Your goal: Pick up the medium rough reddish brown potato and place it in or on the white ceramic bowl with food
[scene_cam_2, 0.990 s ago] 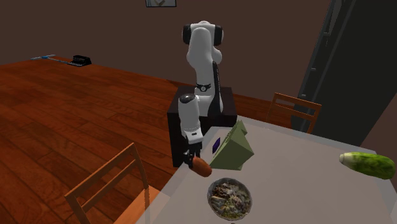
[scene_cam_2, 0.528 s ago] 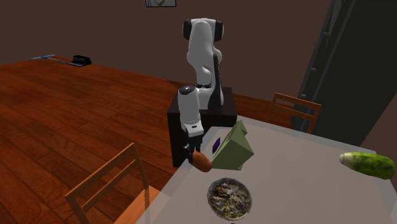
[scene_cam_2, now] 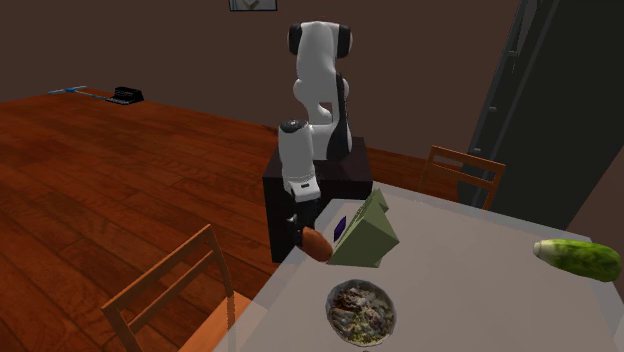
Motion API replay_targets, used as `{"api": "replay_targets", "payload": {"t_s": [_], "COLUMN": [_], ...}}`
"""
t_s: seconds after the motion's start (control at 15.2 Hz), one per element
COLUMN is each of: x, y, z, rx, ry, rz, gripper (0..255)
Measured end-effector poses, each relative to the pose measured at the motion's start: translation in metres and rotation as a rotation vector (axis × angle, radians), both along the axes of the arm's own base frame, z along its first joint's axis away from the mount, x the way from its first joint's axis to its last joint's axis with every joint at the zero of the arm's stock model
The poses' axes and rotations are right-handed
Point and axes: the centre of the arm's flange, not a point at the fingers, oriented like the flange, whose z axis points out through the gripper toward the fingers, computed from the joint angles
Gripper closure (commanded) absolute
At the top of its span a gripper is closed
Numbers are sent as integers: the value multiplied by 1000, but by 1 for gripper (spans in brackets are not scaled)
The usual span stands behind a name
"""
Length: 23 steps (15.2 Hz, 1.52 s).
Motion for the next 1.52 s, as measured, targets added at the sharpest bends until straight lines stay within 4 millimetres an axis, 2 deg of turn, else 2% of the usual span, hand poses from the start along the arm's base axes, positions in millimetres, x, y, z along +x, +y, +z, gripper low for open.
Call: {"api": "replay_targets", "payload": {"t_s": [0.33, 0.4, 0.73, 1.25, 1.39, 1.52], "x": [1, 6, 48, 126, 137, 138], "y": [0, 6, 43, 118, 129, 133], "z": [26, 28, 35, 45, 45, 36], "rx": [0, 0, 0, 0, 0, 0], "ry": [0, 0, 0, 0, 0, 1], "rz": [0, 0, 1, 1, 1, 0], "gripper": [255, 255, 255, 255, 255, 255]}}
